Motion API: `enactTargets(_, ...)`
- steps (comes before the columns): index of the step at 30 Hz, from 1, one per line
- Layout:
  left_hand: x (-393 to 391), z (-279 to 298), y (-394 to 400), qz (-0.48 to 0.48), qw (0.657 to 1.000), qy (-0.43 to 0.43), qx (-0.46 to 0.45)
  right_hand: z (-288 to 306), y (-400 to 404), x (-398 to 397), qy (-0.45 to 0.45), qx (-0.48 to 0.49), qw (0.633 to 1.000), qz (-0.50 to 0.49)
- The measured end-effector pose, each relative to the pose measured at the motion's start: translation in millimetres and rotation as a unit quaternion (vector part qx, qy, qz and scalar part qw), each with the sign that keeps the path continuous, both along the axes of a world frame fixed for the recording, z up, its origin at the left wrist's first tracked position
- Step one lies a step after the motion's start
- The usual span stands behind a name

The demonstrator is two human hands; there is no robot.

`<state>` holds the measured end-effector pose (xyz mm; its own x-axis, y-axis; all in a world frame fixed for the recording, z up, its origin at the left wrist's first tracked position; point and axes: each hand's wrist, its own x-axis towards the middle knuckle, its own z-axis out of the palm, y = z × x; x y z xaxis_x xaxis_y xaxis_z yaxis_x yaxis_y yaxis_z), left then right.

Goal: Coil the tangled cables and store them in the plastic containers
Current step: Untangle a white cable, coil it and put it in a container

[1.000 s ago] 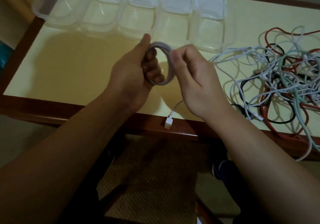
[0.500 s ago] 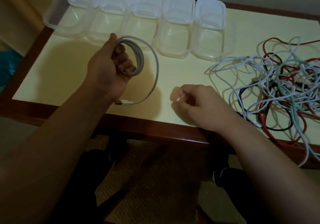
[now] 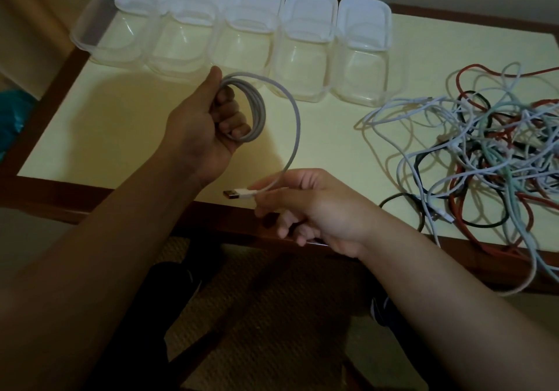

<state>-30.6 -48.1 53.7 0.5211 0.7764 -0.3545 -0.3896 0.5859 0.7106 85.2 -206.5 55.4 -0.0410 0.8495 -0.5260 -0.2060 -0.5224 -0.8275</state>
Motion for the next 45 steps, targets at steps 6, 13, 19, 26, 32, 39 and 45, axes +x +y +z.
enactTargets(6, 1, -1, 0, -0.021, 1.000, 0.001, -0.008, 2, 6, 1, 0.079, -0.003, 0.988, -0.136)
enactTargets(13, -1, 3, -10, -0.172, 0.985, -0.002, -0.017, -1, 11, 15, -0.051, 0.072, 0.959, -0.270)
enactTargets(19, 2, 1, -19, -0.232, 0.972, 0.024, -0.017, -1, 9, 5, 0.066, 0.074, 0.982, -0.162)
enactTargets(26, 5, -4, -22, -0.229, 0.969, 0.073, 0.063, 3, 5, 4, 0.139, 0.054, 0.986, -0.078)
enactTargets(32, 12, -10, -27, -0.172, 0.966, 0.111, 0.158, -1, 7, -9, 0.141, 0.040, 0.964, -0.224)
enactTargets(39, 3, 0, 5, -0.013, 0.997, 0.038, 0.072, 10, -3, 16, -0.087, -0.077, 0.993, 0.010)
enactTargets(45, -13, -3, 31, 0.075, 0.997, -0.001, 0.016, 15, -5, 35, -0.170, -0.095, 0.976, 0.094)
